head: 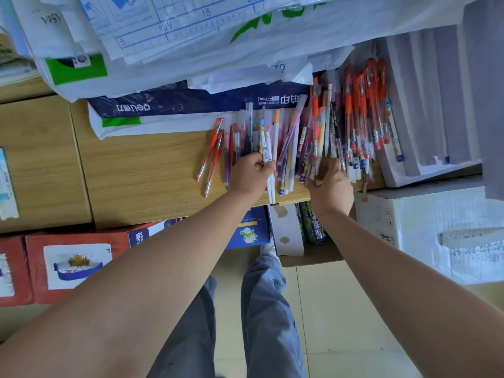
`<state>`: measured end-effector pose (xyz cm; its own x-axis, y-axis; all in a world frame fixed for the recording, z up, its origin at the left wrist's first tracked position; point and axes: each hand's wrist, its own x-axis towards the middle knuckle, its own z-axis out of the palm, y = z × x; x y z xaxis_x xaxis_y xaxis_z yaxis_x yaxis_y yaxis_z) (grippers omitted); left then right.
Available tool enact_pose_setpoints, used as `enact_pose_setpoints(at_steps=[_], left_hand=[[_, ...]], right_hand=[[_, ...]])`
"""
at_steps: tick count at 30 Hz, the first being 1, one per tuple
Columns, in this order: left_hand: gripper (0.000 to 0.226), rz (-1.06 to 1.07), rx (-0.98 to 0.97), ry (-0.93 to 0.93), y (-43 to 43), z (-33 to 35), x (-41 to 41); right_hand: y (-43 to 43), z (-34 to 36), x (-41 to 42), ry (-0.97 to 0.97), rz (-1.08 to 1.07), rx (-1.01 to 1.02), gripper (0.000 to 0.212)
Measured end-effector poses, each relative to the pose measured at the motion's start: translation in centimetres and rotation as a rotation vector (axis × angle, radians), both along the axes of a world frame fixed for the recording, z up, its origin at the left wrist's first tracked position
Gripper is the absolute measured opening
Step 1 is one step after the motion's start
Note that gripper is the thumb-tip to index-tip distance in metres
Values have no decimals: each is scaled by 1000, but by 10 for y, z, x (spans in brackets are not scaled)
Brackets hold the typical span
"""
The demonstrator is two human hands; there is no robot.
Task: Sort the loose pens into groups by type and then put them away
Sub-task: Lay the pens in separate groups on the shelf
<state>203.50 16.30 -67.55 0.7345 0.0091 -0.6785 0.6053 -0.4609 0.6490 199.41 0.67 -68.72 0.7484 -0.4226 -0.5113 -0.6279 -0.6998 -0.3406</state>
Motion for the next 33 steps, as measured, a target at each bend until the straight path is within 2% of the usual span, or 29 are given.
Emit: enact_pose_setpoints(at_steps=[6, 9, 12, 15, 18, 21, 24, 27, 33], left_hand=[[25, -2, -2, 19, 8, -6, 1], [43, -1, -9, 15, 8, -5, 2], [50, -14, -8, 7, 9, -5, 3], [46, -26, -6, 7, 9, -3, 5], [43, -42, 9, 11, 11, -5, 6], [42, -44, 14, 25, 12, -5, 7], [29, -38, -1, 31, 6, 4, 9], [21, -47, -5, 31, 1, 7, 11], [25, -64, -3, 44, 3, 3, 10]], right_hand=[[-1, -9, 4, -45, 86, 84, 32], [-5, -9, 4, -66, 80, 99, 32], [-6, -5, 4, -131, 27, 94, 27], [-7, -4, 12, -158, -6, 109, 28], [-6, -4, 18, -159, 31, 145, 16], [-7, 2, 12, -192, 70, 219, 13], [-13, 6, 9, -210, 35, 277, 6], [-14, 5, 15, -162, -32, 291, 13], [-5, 2, 27, -136, -104, 352, 23]])
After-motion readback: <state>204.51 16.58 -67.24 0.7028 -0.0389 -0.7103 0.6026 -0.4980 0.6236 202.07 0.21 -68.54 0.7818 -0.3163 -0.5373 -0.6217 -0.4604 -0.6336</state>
